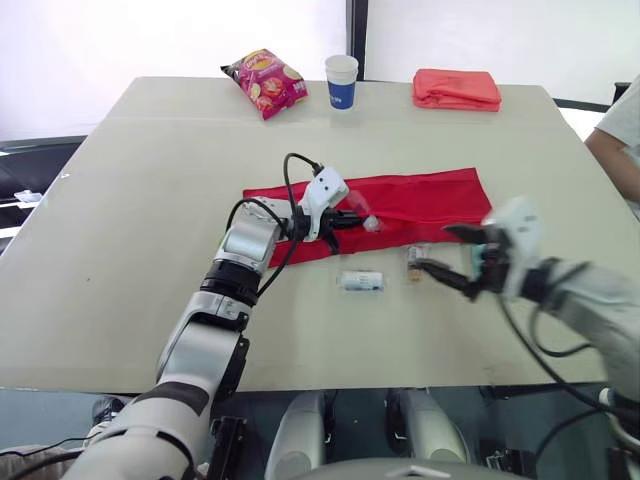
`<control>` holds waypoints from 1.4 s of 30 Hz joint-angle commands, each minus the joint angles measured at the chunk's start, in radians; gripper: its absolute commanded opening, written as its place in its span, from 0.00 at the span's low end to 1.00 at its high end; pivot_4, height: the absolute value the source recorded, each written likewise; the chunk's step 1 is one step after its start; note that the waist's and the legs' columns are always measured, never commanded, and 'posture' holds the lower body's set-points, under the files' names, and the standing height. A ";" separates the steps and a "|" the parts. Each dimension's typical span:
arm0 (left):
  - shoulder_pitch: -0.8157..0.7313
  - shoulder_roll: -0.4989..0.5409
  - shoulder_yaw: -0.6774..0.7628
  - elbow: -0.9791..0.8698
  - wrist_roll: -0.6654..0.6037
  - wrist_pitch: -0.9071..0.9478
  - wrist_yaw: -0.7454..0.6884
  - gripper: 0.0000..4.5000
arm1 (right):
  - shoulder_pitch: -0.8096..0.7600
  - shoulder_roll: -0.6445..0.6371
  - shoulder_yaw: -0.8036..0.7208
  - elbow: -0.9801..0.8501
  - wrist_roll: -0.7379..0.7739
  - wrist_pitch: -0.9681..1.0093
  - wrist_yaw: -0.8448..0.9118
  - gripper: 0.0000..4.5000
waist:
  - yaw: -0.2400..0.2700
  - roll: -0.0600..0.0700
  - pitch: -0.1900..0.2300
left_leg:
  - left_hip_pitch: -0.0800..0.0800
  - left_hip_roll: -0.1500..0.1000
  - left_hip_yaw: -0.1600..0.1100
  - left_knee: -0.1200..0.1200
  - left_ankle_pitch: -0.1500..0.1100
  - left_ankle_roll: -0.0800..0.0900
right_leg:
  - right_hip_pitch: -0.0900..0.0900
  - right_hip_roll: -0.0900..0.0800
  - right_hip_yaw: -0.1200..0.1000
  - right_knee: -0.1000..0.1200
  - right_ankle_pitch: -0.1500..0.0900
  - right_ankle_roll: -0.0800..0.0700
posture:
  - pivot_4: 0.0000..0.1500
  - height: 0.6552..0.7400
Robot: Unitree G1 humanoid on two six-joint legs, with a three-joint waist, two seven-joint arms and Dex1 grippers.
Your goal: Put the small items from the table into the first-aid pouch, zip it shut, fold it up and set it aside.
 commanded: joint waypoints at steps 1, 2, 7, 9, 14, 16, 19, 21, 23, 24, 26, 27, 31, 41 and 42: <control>-0.021 0.010 0.009 -0.045 -0.014 -0.002 -0.012 0.00 | -0.097 0.058 0.093 0.125 -0.062 -0.062 -0.005 0.99 | -0.002 -0.001 0.000 | 0.000 0.000 0.000 0.000 0.000 0.000 | 0.000 0.000 0.000 -0.001 0.000 0.001 | 1.00 1.00; -0.019 0.012 0.008 -0.050 -0.015 0.001 -0.013 0.00 | -0.125 0.078 0.117 0.178 -0.078 -0.080 -0.001 0.99 | -0.003 -0.001 0.000 | -0.001 0.000 0.001 0.001 0.000 0.000 | 0.000 0.000 0.000 -0.002 0.001 0.002 | 1.00 1.00; -0.011 0.012 0.006 -0.070 -0.016 0.010 -0.013 0.00 | -0.234 0.151 0.169 0.403 -0.152 -0.173 0.009 0.94 | -0.001 -0.001 0.000 | 0.000 0.000 0.000 0.001 0.000 0.000 | 0.001 0.001 -0.001 -0.001 0.001 0.002 | 1.00 1.00; -0.007 0.011 0.005 -0.080 -0.017 0.015 -0.012 0.00 | -0.272 0.168 0.184 0.482 -0.190 -0.210 0.009 0.80 | -0.002 -0.001 0.000 | 0.000 0.000 0.000 0.001 0.000 0.000 | 0.001 0.001 -0.001 -0.001 0.002 0.003 | 1.00 1.00; 0.001 0.011 0.003 -0.099 -0.021 0.027 -0.011 0.00 | -0.327 0.194 0.204 0.593 -0.267 -0.277 0.006 0.33 | -0.004 0.000 0.000 | 0.000 0.000 0.000 0.001 0.000 0.000 | 0.000 0.001 -0.001 -0.001 0.002 0.004 | 1.00 1.00; 0.004 0.013 0.003 -0.102 -0.022 0.029 -0.013 0.00 | -0.344 0.203 0.214 0.625 -0.304 -0.305 -0.003 0.13 | -0.003 0.000 0.000 | 0.000 0.000 0.000 0.001 0.000 0.000 | 0.000 0.001 -0.001 0.000 0.002 0.004 | 1.00 1.00; 0.007 0.013 0.000 -0.107 -0.022 0.031 -0.016 0.00 | -0.363 0.222 0.232 0.669 -0.345 -0.346 -0.003 0.04 | -0.005 0.000 0.000 | 0.000 0.000 0.001 0.001 0.000 0.000 | 0.000 0.001 0.000 0.000 0.002 0.004 | 1.00 1.00; 0.007 0.011 -0.002 -0.108 -0.023 0.029 -0.021 0.00 | -0.382 0.255 0.243 0.713 -0.362 -0.385 0.003 0.04 | -0.005 0.000 0.000 | 0.001 0.000 0.001 0.001 0.000 0.000 | 0.001 0.001 -0.001 0.001 0.002 0.004 | 1.00 1.00; 0.006 0.009 -0.004 -0.108 -0.024 0.028 -0.023 0.00 | -0.401 0.285 0.251 0.750 -0.377 -0.412 0.013 0.04 | -0.007 0.000 0.000 | 0.001 0.000 0.001 0.001 0.000 0.000 | 0.001 0.001 0.000 0.001 0.002 0.004 | 1.00 1.00; 0.004 0.008 -0.004 -0.106 -0.023 0.026 -0.024 0.00 | -0.409 0.299 0.259 0.769 -0.385 -0.428 0.023 0.04 | -0.007 0.000 0.000 | 0.001 0.000 0.001 0.001 0.000 0.000 | 0.000 0.001 0.000 0.002 0.002 0.004 | 1.00 1.00; 0.005 0.008 -0.005 -0.107 -0.024 0.026 -0.024 0.00 | -0.416 0.318 0.270 0.792 -0.399 -0.452 0.038 0.04 | -0.007 0.000 0.000 | 0.001 0.000 0.001 0.001 0.000 0.000 | 0.000 0.001 -0.001 0.002 0.002 0.004 | 1.00 1.00; 0.004 0.009 -0.005 -0.106 -0.024 0.025 -0.024 0.00 | -0.418 0.325 0.275 0.798 -0.404 -0.462 0.044 0.04 | -0.006 0.000 0.000 | 0.001 0.000 0.001 0.001 0.000 0.000 | 0.000 0.001 0.000 0.002 0.002 0.004 | 1.00 1.00; 0.005 0.012 -0.004 -0.103 -0.023 0.021 -0.021 0.00 | -0.392 0.319 0.271 0.743 -0.410 -0.458 0.065 0.04 | -0.006 0.000 0.000 | 0.001 0.000 0.001 0.001 0.000 0.000 | 0.001 0.001 0.000 0.002 0.002 0.004 | 1.00 1.00; 0.005 0.016 -0.004 -0.067 -0.016 -0.007 -0.014 0.00 | -0.119 0.027 0.004 0.102 -0.132 -0.165 0.231 0.52 | -0.002 0.000 0.000 | 0.001 0.000 0.001 0.001 0.000 0.000 | 0.001 0.000 0.000 0.002 0.002 0.004 | 1.00 1.00; 0.005 0.017 -0.004 -0.062 -0.015 -0.012 -0.016 0.00 | -0.093 -0.002 -0.035 0.051 -0.092 -0.134 0.244 0.64 | -0.001 0.000 0.000 | 0.002 0.000 0.000 0.001 0.000 0.000 | 0.001 0.000 0.000 0.002 0.002 0.004 | 1.00 1.00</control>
